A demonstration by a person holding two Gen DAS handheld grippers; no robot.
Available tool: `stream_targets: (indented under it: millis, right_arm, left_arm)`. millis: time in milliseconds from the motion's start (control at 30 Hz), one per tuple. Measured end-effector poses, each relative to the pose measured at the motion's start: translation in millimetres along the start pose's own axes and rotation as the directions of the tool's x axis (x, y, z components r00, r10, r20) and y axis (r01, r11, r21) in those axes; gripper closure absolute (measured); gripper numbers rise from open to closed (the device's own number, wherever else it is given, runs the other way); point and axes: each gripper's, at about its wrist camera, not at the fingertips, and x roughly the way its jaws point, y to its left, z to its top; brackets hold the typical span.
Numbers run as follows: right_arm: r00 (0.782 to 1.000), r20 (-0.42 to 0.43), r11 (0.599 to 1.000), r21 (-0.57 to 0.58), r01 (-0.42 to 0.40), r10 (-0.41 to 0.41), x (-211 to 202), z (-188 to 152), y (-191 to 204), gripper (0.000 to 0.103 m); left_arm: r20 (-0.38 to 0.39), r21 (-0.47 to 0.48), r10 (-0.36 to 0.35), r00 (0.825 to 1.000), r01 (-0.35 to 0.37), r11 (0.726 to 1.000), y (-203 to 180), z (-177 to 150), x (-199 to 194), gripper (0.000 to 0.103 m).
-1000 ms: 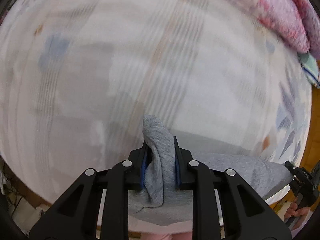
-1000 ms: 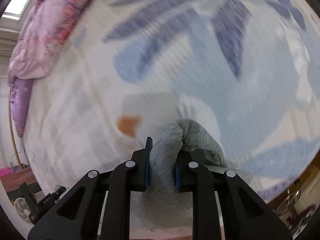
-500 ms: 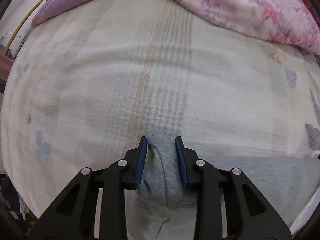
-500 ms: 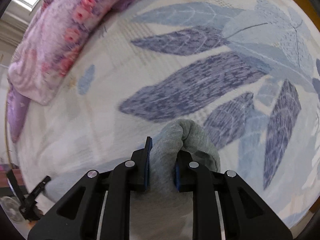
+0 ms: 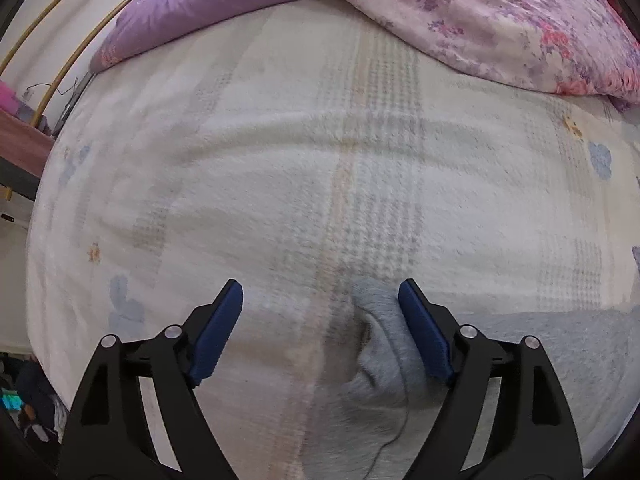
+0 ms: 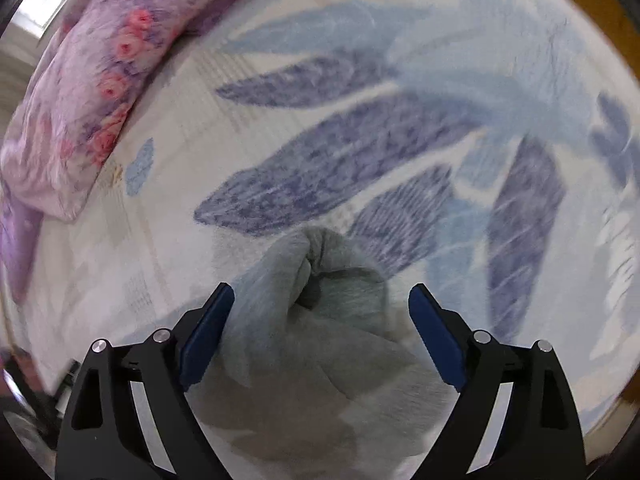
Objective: Fold large clothes
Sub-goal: 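Grasp the grey hoodie bundle edge with both tools and lift it, then open both tools and move them back above the hoodie bundle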
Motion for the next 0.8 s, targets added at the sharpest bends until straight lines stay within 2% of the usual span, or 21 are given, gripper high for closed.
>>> stream_targets:
  millis: [67, 133, 233, 300, 333, 367, 400, 433, 467, 500, 567, 600, 667, 700, 733, 767, 800]
  right_arm:
    - [0.995, 0.084, 0.996, -0.072, 0.052, -0.046, -16.2, -4.6, 8.7, 0.018]
    - [0.985, 0.155, 0.986, -0.135, 0.095, -0.074, -30.7, -9.3, 17.0, 0.018]
    - [0.957, 0.283, 0.970, -0.210, 0.121, -0.058, -52.4, -19.2, 32.9, 0.018]
    - [0.940, 0.342, 0.957, -0.273, 0.101, -0.001, -62.8, -28.9, 49.7, 0.033]
    - [0.935, 0.354, 0.953, -0.291, 0.086, 0.024, -62.2, -31.5, 57.5, 0.047]
    - [0.933, 0.353, 0.950, -0.306, 0.054, 0.061, -59.5, -33.9, 66.3, 0.058]
    - [0.935, 0.333, 0.947, -0.321, -0.012, 0.125, -54.0, -39.2, 75.5, 0.063]
    - [0.937, 0.313, 0.944, -0.326, -0.049, 0.157, -48.5, -42.1, 81.9, 0.073]
    - [0.938, 0.287, 0.938, -0.333, -0.093, 0.195, -39.2, -45.6, 90.4, 0.083]
    - [0.936, 0.268, 0.931, -0.341, -0.130, 0.228, -27.1, -50.9, 101.3, 0.086]
    - [0.927, 0.262, 0.915, -0.372, -0.158, 0.267, -7.5, -61.2, 118.2, 0.090]
    - [0.927, 0.257, 0.908, -0.389, -0.158, 0.272, 1.7, -65.9, 125.2, 0.093]
    - [0.936, 0.235, 0.889, -0.436, -0.140, 0.263, 38.2, -78.5, 141.3, 0.093]
    - [0.932, 0.268, 0.881, -0.464, -0.097, 0.244, 52.8, -86.1, 145.7, 0.093]
    - [0.908, 0.333, 0.860, -0.507, -0.053, 0.253, 67.4, -94.0, 148.6, 0.093]
    - [0.891, 0.357, 0.859, -0.507, -0.067, 0.280, 72.4, -94.7, 147.2, 0.094]
    - [0.893, 0.347, 0.863, -0.499, -0.082, 0.285, 72.9, -92.2, 146.2, 0.094]
  left_arm:
    - [0.017, 0.001, 0.057, 0.998, -0.057, 0.998, 6.4, 4.1, -3.4, 0.022]
    - [0.031, -0.001, 0.085, 0.996, -0.085, 0.996, 15.0, 8.9, -4.8, 0.022]
    - [0.070, -0.028, 0.060, 0.996, -0.059, 0.998, 24.8, 11.0, -14.8, 0.022]
    - [0.131, -0.030, -0.001, 0.991, 0.005, 1.000, 21.3, 5.4, -32.2, 0.027]
    - [0.153, -0.029, -0.026, 0.988, 0.031, 0.999, 17.4, 0.6, -40.1, 0.039]
    - [0.170, -0.027, -0.068, 0.983, 0.074, 0.997, 11.5, -5.0, -47.8, 0.045]
    - [0.181, -0.028, -0.152, 0.972, 0.160, 0.987, 0.2, -12.3, -54.1, 0.058]
    - [0.184, -0.030, -0.215, 0.959, 0.224, 0.974, -9.6, -15.8, -55.9, 0.069]
    - [0.185, -0.029, -0.260, 0.948, 0.270, 0.963, -18.9, -20.3, -56.8, 0.073]
    - [0.185, -0.013, -0.322, 0.928, 0.330, 0.944, -37.6, -27.3, -56.0, 0.081]
    - [0.195, 0.032, -0.380, 0.904, 0.382, 0.924, -64.5, -37.0, -51.3, 0.084]
    - [0.196, 0.059, -0.393, 0.899, 0.389, 0.919, -78.7, -41.5, -44.1, 0.084]
    - [0.180, 0.092, -0.350, 0.919, 0.338, 0.937, -107.2, -52.9, -14.4, 0.085]
    - [0.179, 0.091, -0.330, 0.927, 0.318, 0.944, -114.8, -57.0, 1.5, 0.085]
    - [0.235, 0.098, -0.318, 0.918, 0.303, 0.948, -120.2, -63.7, 14.0, 0.085]
    - [0.299, 0.111, -0.300, 0.906, 0.279, 0.954, -123.4, -67.8, 17.6, 0.085]
    - [0.308, 0.114, -0.287, 0.907, 0.264, 0.958, -126.5, -66.2, 19.3, 0.085]
